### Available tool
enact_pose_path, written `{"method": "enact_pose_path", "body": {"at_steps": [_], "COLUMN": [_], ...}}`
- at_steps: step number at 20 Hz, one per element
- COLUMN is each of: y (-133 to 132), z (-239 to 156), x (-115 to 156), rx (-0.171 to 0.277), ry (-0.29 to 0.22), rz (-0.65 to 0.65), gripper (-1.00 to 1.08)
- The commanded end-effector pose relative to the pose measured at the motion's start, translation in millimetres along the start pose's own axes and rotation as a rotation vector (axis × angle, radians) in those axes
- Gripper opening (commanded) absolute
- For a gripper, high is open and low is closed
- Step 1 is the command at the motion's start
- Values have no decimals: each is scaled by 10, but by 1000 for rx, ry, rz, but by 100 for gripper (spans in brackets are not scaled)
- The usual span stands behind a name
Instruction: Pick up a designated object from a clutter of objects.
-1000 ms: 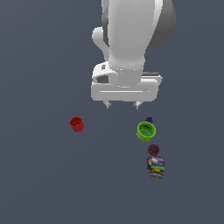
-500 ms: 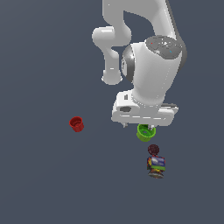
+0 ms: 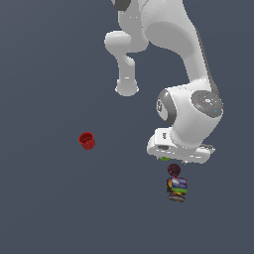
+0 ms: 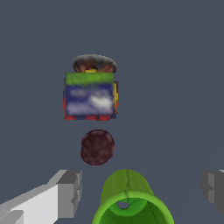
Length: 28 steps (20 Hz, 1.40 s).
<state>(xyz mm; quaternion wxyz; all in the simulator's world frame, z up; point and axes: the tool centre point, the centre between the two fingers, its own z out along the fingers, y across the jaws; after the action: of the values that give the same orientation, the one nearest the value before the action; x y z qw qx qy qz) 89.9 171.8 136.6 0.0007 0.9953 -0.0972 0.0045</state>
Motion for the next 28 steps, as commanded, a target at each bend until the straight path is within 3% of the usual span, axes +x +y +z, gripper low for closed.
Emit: {"method": "enact_pose_path", "body": {"at_steps": [1, 10, 17, 28], "y": [-139, -402, -413, -416], "z": [184, 555, 607, 1071], "x": [-17, -90, -100, -111], "rx": [0, 0, 0, 0], "ry": [-2, -9, -10, -9], "rz": [20, 55, 54, 57], "gripper": [100, 100, 100, 100]}}
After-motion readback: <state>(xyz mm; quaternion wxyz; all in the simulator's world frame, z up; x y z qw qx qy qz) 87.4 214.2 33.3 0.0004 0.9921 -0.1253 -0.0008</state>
